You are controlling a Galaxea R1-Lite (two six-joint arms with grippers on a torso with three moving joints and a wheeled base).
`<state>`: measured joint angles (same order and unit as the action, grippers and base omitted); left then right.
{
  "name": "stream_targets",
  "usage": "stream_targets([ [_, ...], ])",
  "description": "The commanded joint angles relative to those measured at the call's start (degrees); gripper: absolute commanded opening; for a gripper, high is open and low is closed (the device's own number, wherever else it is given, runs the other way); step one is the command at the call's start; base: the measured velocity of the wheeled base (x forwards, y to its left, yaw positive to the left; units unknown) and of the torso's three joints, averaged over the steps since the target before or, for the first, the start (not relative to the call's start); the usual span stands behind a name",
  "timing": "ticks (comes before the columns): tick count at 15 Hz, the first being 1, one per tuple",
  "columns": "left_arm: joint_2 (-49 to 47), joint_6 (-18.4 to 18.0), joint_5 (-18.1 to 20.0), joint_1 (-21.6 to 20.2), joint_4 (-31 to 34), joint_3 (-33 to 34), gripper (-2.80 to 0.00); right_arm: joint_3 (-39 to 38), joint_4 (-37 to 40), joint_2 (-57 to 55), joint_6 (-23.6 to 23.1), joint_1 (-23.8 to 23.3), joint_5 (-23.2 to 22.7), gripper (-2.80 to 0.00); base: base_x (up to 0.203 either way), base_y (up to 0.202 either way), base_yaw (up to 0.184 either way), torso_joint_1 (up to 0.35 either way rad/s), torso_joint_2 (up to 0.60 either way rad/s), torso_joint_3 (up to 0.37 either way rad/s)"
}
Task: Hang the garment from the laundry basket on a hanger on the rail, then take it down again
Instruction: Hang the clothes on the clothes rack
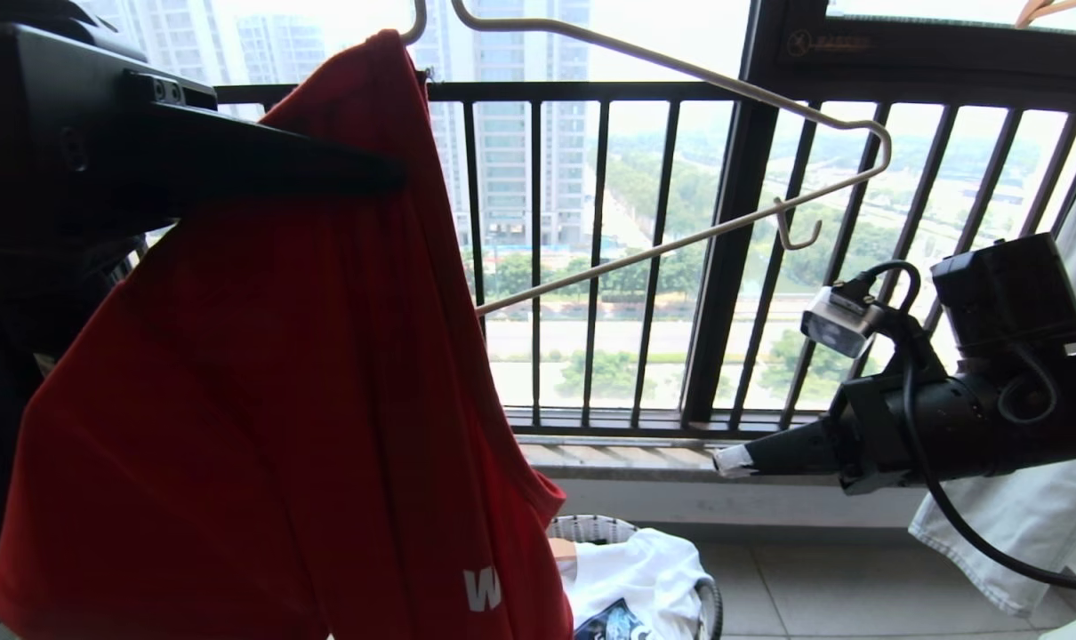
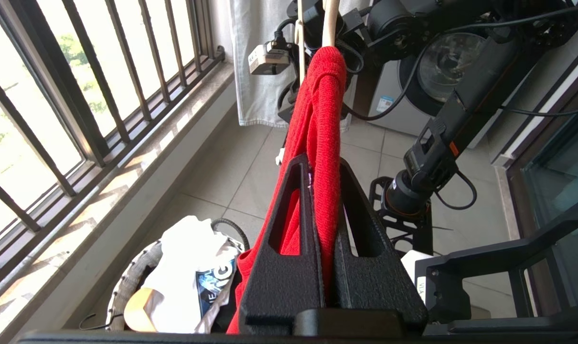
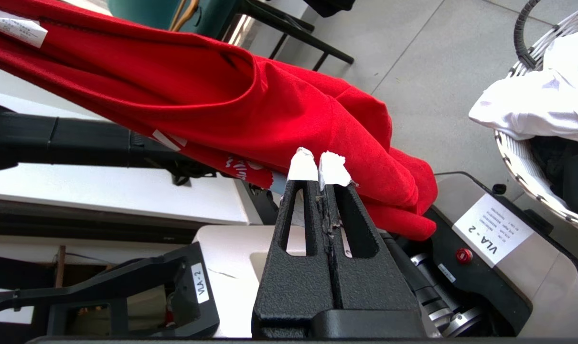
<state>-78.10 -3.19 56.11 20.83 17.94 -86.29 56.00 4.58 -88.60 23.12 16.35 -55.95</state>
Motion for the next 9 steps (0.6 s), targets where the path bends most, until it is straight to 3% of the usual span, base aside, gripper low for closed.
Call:
stream_targets([
  [1, -1.18, -0.06, 0.31, 0.01, 0.11, -1.29, -2.8, 0.68, -6.99, -6.27, 7.14, 3.18, -0.4, -2.8, 0.0, 0.0, 0.0, 0.0, 0.0, 0.0],
  [2, -1.07, -0.06, 0.3, 0.0, 0.16, -1.62, -2.8, 1.24, -9.71, -7.88, 9.6, 4.02, -0.33, -2.8, 0.0, 0.0, 0.0, 0.0, 0.0, 0.0],
  [3, -0.82, -0.06, 0.23, 0.0, 0.12, -1.82, -2.8, 2.22, -12.15, -9.71, 12.55, 4.94, -0.17, 0.0, 0.0, 0.0, 0.0, 0.0, 0.0, 0.0],
  [9, -0.65, -0.06, 0.31, 0.0, 0.25, -2.57, -2.8, 7.93, -15.98, -14.77, 21.61, 11.64, 6.21, 0.0, 0.0, 0.0, 0.0, 0.0, 0.0, 0.0],
])
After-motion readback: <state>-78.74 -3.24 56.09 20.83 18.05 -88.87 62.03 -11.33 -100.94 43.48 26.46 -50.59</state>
